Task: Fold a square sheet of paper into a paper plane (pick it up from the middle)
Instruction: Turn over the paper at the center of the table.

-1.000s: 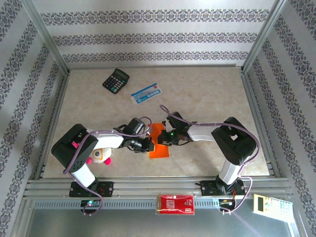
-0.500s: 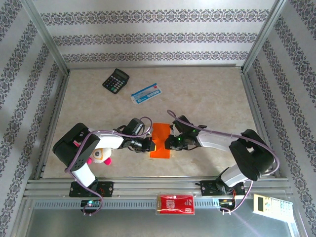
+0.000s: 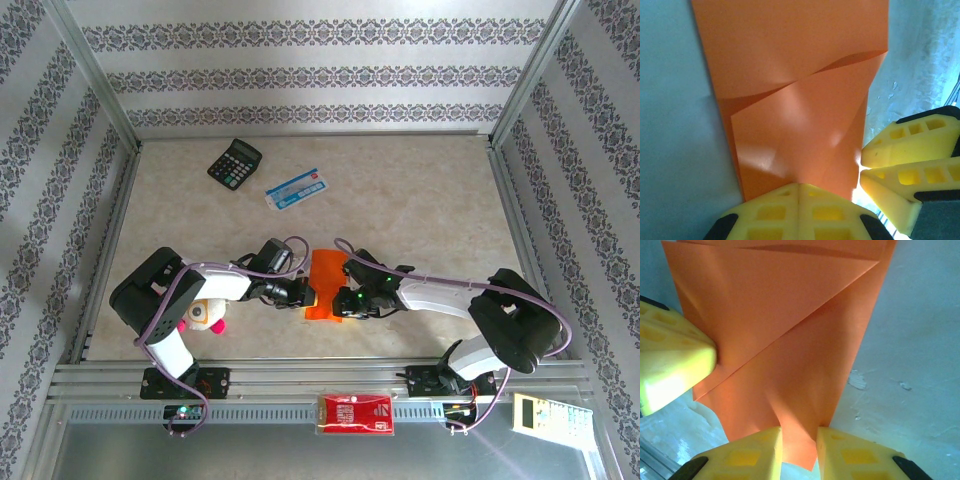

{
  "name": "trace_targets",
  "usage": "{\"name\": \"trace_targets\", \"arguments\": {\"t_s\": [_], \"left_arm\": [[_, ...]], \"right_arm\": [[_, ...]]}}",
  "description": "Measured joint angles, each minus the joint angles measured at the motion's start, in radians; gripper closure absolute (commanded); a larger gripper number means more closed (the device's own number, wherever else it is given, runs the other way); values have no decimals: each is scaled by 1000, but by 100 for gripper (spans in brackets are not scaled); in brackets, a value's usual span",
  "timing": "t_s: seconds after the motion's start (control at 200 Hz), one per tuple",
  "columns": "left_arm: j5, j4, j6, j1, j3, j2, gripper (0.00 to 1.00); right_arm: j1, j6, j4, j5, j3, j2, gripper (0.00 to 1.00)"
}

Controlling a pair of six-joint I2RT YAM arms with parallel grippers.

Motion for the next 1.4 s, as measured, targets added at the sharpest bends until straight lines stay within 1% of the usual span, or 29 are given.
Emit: {"name": "trace_targets", "arguments": {"t_s": [0.395,0.585,0.814,0.904,1.154,1.329,1.399], "left_arm": [[0,0,0,0,0,0,100],[0,0,0,0,0,0,100],[0,0,0,0,0,0,100],[0,0,0,0,0,0,100],[0,0,0,0,0,0,100],[0,-1,0,0,0,0,100],[0,-1,-1,0,0,0,100]], "right_arm": [[-2,27,152,-23,-41,-12,68],[-22,38,233,-39,-71,-12,62],[-35,48,330,-54,-125,-41,53],[-35,57,377,-60,-147,-53,51],[-33,109,463,-55,-216,-115,52],[5,166,494,5,-268,-169,59],[28,191,509,35,-294,-188,60]]}}
